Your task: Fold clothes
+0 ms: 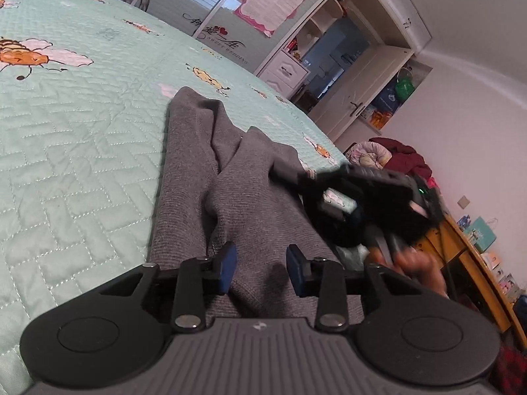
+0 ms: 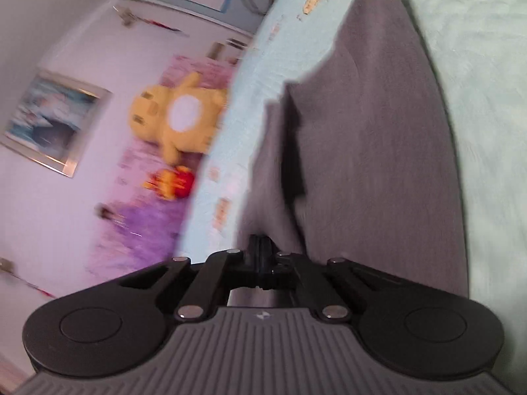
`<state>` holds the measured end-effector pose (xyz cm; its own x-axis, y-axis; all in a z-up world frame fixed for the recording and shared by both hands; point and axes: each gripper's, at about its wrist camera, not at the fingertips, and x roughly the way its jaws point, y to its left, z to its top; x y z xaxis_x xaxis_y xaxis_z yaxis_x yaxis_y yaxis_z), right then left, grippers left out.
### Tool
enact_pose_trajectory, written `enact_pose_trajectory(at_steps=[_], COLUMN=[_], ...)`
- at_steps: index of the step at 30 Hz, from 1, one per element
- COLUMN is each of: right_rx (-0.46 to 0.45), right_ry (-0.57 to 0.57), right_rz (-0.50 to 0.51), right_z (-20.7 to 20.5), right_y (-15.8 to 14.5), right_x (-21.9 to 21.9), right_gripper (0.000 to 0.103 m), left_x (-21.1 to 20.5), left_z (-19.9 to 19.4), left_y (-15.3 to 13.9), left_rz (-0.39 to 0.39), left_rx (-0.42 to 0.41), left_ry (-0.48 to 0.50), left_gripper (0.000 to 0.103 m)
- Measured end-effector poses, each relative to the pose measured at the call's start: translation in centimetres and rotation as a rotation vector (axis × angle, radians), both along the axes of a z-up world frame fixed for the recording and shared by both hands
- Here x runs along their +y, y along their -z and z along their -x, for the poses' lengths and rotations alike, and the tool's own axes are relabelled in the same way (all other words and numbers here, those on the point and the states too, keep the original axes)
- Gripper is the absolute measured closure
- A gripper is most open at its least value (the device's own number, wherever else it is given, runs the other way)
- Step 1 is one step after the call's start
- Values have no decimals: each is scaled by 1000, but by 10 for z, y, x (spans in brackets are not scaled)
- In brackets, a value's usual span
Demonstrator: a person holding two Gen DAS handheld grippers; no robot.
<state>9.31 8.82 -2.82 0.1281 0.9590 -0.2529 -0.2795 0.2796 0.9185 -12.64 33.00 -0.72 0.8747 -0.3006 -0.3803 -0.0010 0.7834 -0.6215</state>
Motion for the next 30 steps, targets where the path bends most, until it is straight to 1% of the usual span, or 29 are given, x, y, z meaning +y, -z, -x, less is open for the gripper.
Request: enact_pose_trajectory(at_steps=[3, 5, 6, 8, 10, 11, 12, 13, 15, 16, 17, 18, 19, 20, 21, 22, 23, 25, 26, 27, 28, 29, 30], right_rx=[-7, 29, 30, 15, 5, -1, -11, -19, -36, -43, -41, -18, -2, -18, -35, -51, -70, -134, -161, -165, -169, -172, -168], right_ry=[121, 202, 238, 291, 333, 350, 365, 378, 410, 427, 450, 468, 482, 471, 460, 449, 439, 426, 420, 418, 415, 412, 411], right_rz=[31, 53, 35, 32, 7, -14, -54, -100, -183, -222, -236, -210, -183, -148, -114, -79, -48, -26, -11, 33, 77, 112, 92], right_z=[-33, -58, -68, -81, -88, -87, -83, -75, -54, -45, -44, -42, -41, -43, -44, -46, -47, -49, -50, -54, -59, -62, -63], right_y=[2, 9, 10, 10, 10, 7, 4, 2, 1, 2, 9, 17, 24, 22, 20, 18, 16, 7, 3, 4, 6, 7, 11], right_x=[-9, -15, -18, -22, -25, -28, -32, -38, -49, -55, -62, -67, -71, -69, -67, -64, -62, -55, -52, -49, -46, -43, -46], right_gripper=[103, 103, 103, 103, 101, 97, 85, 70, 59, 59, 59, 59, 66, 78, 78, 76, 75, 75, 75, 70, 68, 70, 70], left_x=[3, 2, 1, -1, -2, -2, -2, -2, -4, -5, -6, -7, -8, -7, -7, -7, -8, -8, -8, -6, -6, -5, -2], left_z=[-2, -2, -2, -1, -1, -1, -1, -1, -1, -1, -1, -1, 0, 2, 3, 0, -7, -20, -30, -44, -60, -76, -92], left_y=[5, 5, 4, 3, 2, 2, 1, 0, -3, -6, -9, -14, -20, -27, -34, -42, -50, -66, -71, -70, -65, -61, -53], left_rz=[34, 32, 25, 8, 0, 2, 2, 0, -10, -18, -26, -31, -21, -1, 14, 7, -15, -58, -85, -117, -147, -177, -182], left_rx=[-3, -3, -3, -2, -2, -3, -3, -4, -3, 1, 3, 1, -7, -21, -42, -60, -74, -101, -104, -85, -54, -23, 28], left_ry=[2, 2, 1, 0, -1, -2, -3, -3, 2, 7, 16, 29, 44, 58, 68, 73, 73, 73, 63, 52, 48, 44, 47], left_gripper=[65, 65, 65, 65, 65, 65, 65, 64, 63, 63, 63, 63, 63, 63, 63, 62, 60, 54, 54, 53, 52, 52, 52])
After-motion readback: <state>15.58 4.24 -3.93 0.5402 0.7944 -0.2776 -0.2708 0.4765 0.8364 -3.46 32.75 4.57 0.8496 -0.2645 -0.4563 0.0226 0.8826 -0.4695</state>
